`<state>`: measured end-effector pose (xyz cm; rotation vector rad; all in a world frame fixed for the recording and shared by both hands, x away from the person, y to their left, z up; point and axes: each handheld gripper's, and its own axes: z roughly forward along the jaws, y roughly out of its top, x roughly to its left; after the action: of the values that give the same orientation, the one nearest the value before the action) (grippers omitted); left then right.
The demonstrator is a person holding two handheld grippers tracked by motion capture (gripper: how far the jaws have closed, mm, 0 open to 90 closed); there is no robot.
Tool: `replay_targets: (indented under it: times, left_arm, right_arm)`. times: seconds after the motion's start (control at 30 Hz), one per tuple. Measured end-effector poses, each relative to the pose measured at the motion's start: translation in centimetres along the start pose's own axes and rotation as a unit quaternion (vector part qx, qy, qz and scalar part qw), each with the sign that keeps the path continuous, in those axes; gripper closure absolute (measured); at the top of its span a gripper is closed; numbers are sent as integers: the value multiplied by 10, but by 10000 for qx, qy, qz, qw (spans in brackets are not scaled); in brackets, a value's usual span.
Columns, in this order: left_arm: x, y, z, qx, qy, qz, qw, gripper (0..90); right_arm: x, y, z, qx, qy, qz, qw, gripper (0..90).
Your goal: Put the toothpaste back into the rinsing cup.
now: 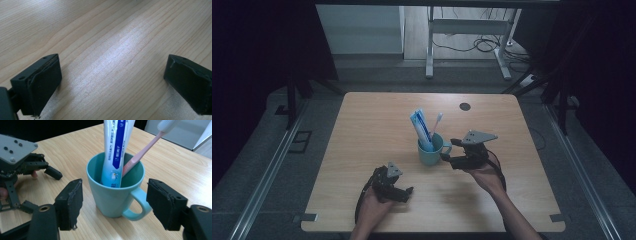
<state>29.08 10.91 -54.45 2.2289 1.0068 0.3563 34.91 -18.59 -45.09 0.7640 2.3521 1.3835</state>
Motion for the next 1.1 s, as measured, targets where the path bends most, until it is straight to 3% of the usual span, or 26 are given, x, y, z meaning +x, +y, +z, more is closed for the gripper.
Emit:
replay_targets:
  times: [0.53, 1.1]
  left_arm:
    - [0, 0, 0, -13, 3, -11, 10000, 15]
    - [0, 0, 0, -10, 5, -8, 10000, 15]
  right_arm:
    - [-1, -9, -23, 77, -191, -155, 9997, 167]
    - [-6, -34, -47, 298, -363, -92, 9989, 117]
